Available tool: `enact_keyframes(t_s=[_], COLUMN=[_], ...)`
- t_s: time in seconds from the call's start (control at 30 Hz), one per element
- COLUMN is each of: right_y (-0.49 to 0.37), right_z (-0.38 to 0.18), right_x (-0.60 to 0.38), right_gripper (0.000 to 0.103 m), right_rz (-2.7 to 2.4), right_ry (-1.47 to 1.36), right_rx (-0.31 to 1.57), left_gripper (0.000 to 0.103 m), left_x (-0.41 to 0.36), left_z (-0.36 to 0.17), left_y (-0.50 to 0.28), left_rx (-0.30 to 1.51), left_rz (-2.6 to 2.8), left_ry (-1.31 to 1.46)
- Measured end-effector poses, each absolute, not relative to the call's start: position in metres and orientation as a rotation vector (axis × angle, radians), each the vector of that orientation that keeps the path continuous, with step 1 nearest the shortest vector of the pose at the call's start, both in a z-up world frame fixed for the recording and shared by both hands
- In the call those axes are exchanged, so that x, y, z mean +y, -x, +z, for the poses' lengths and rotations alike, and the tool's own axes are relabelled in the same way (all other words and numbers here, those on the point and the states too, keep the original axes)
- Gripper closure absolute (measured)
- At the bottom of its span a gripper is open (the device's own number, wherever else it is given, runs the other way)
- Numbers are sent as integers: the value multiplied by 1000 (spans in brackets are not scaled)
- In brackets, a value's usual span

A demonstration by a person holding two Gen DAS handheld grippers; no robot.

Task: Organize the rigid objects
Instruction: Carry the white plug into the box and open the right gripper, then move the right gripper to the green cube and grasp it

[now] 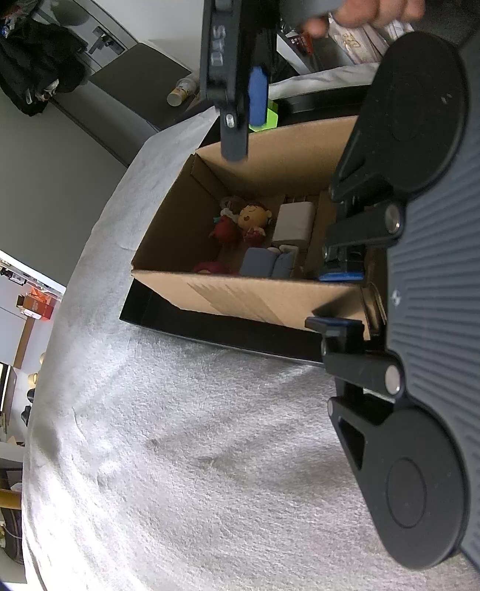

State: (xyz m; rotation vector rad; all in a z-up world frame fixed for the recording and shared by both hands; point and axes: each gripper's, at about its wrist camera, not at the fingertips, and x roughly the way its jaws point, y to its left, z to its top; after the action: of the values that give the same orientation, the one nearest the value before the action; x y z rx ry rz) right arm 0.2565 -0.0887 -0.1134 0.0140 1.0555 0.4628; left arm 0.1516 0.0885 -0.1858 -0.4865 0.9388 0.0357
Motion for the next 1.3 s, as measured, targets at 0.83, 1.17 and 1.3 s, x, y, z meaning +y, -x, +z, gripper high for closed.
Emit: enact_keyframes(t_s=[0.83, 1.17, 1.3], right_y=[-274, -292, -299], right_z=[-128, -130, -136], right_x=[-199, -233, -243], right_gripper=[25, 14, 14], right_rz=[379, 415, 430], right_ry=[-14, 33, 39], right_rx=[1055, 1024, 1026], left_gripper=[86, 86, 86], left_x=[85, 81, 80], left_z=[-185, -182, -182], left_y=[-155, -155, -155], left_rx=[951, 953, 954], left_rz=[53, 60, 63], left_ry=[459, 440, 433])
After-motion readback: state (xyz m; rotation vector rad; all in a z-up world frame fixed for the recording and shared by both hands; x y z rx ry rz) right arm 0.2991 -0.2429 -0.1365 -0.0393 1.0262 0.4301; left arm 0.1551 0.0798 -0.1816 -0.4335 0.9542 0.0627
